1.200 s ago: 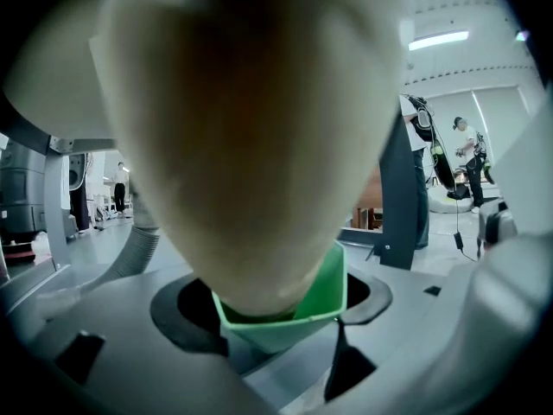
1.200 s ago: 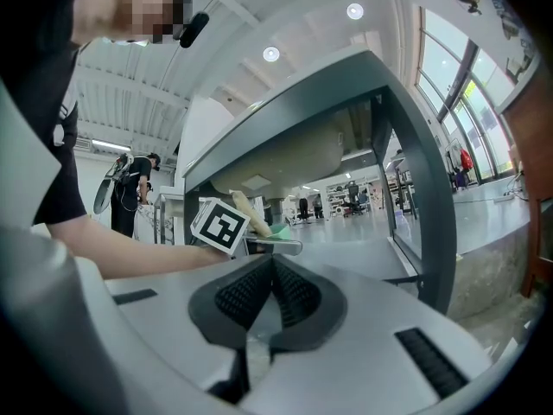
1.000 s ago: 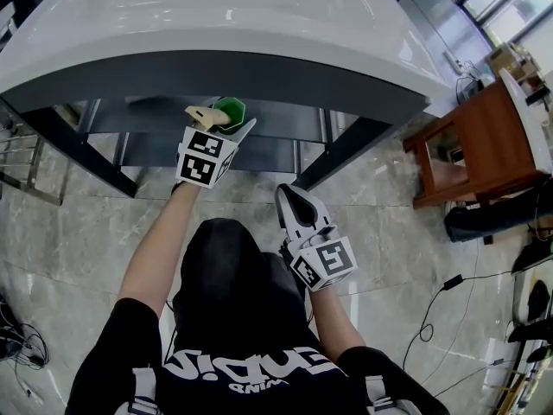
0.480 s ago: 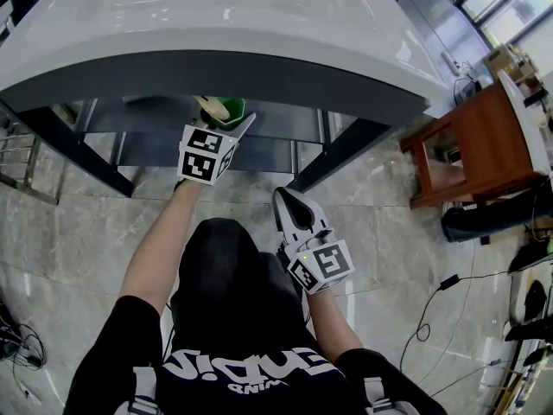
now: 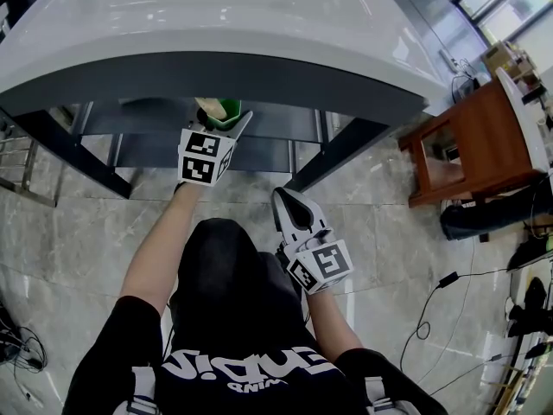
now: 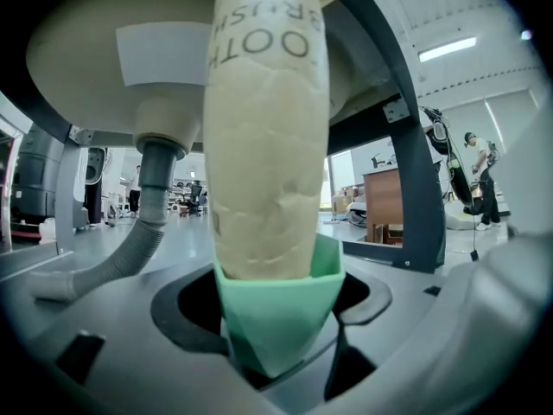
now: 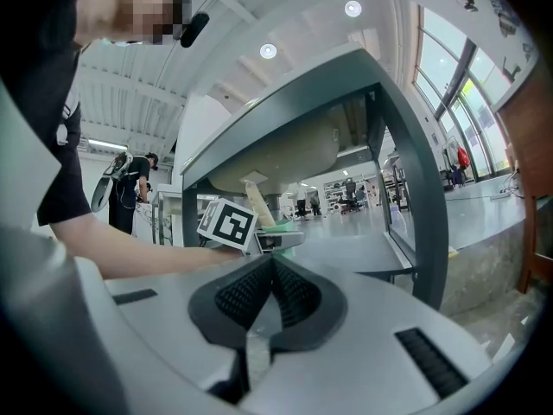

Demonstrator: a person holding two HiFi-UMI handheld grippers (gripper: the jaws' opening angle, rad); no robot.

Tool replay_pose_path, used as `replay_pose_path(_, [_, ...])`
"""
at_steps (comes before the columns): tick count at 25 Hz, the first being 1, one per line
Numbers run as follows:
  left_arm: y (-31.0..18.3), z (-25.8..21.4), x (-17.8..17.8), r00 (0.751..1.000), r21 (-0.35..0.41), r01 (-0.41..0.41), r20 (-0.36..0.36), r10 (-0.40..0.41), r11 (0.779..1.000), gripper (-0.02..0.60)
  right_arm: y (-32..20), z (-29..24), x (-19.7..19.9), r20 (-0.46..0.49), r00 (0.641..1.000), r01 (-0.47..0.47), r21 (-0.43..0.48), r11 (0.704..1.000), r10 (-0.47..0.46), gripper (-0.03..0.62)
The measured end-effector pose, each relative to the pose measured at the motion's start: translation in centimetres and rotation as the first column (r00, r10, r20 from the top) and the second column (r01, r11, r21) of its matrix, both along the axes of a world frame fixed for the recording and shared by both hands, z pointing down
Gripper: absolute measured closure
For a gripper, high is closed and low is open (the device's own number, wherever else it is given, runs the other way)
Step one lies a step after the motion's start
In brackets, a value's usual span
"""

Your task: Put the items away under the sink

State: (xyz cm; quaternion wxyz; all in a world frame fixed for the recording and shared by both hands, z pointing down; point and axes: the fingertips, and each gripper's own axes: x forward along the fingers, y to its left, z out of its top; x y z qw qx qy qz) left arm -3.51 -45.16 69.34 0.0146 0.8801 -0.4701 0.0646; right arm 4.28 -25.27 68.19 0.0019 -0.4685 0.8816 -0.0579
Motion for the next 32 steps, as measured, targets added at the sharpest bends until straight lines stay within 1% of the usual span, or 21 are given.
replay_pose_path(9, [-0.6,0.4,-0.1,0.998,-0.023,0.051,0.023,-0.051,0.998,0.236,0.2,0.1,0.1,-0.003,1.000,0.004,-0.003,1.000,-0.004,0.576])
replay_pose_path(16, [-1.2,0.6,-0.4,0.994,-0.042,0.106,0.045,-0.104,0.993,0.236,0.3,0.1,0.4,-0.006,1.000,0.002,-0.001,1.000,-0.002,0.576])
replay_pose_path(21, [-1.2,0.5,-0.4,0.990,-0.037,0.128,0.056,-0.126,0.991,0.236,0.5,0.3,0.6,-0.008,1.000,0.001,-0.007,1.000,-0.001,0.576])
replay_pose_path(27, [-1.6,1.0,-0.5,0.980,-0.015,0.188,0.077,-0.186,0.982,0.236,0.4,0.2,0.6,-0.008,1.000,0.006,-0.004,1.000,-0.006,0.576])
replay_pose_path(32, [-1.9,0.9,-0.6,0.973,-0.007,0.213,0.091,-0.212,0.977,0.236,0.5,0.4,0.6,-0.007,1.000,0.008,-0.005,1.000,-0.009,0.576])
